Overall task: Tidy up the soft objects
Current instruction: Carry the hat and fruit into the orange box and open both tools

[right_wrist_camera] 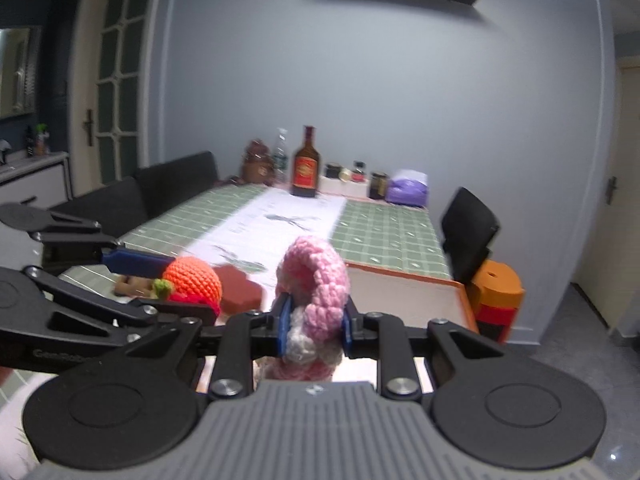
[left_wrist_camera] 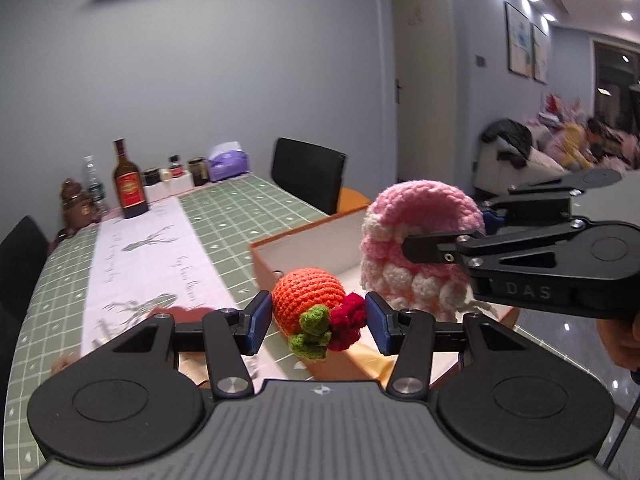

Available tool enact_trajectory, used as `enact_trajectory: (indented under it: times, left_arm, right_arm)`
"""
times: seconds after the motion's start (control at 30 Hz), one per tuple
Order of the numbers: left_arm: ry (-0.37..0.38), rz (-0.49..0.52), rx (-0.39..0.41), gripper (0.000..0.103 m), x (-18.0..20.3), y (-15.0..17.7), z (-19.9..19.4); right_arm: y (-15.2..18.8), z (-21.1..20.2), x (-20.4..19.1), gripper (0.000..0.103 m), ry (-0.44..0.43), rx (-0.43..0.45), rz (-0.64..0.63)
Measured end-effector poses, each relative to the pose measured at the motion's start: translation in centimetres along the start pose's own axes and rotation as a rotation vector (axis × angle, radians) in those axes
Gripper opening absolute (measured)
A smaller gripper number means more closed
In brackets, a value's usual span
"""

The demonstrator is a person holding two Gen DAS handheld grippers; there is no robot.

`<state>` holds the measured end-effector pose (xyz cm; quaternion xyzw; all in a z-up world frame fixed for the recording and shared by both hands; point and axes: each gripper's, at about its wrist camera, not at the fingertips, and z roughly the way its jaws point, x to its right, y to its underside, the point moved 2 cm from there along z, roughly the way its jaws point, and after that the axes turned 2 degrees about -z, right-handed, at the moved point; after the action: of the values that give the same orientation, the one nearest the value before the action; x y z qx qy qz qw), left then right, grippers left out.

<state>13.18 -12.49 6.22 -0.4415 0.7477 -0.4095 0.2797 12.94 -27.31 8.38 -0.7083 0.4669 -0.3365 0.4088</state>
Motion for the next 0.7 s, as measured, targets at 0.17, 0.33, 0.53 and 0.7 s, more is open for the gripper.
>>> enact_trajectory:
  times: [0.17,0.33,0.53,0.7]
  left_arm:
    - [0.035,0.092,-0.061,0.058,2.6,-1.0,4.1]
    - [0.065,0.172,-0.159,0.058,3.8,-1.2,8.5]
    - [0.093,0.278,-0.297,0.058,5.3,0.2,13.0]
    - [0.096,0.359,-0.354,0.058,5.8,1.4,15.7]
  right_arm:
    - [0.6,2.8,3.6,0.023,0.014,-0.093,0.016]
    - [1.8,6.8,7.1,0.023,-0.018,-0.228,0.085]
    - [3.6,11.1,9.5,0.024,-0.079,-0.401,0.146]
    - [4.7,13.7,9.6,0.024,-0.094,-0.472,0.102]
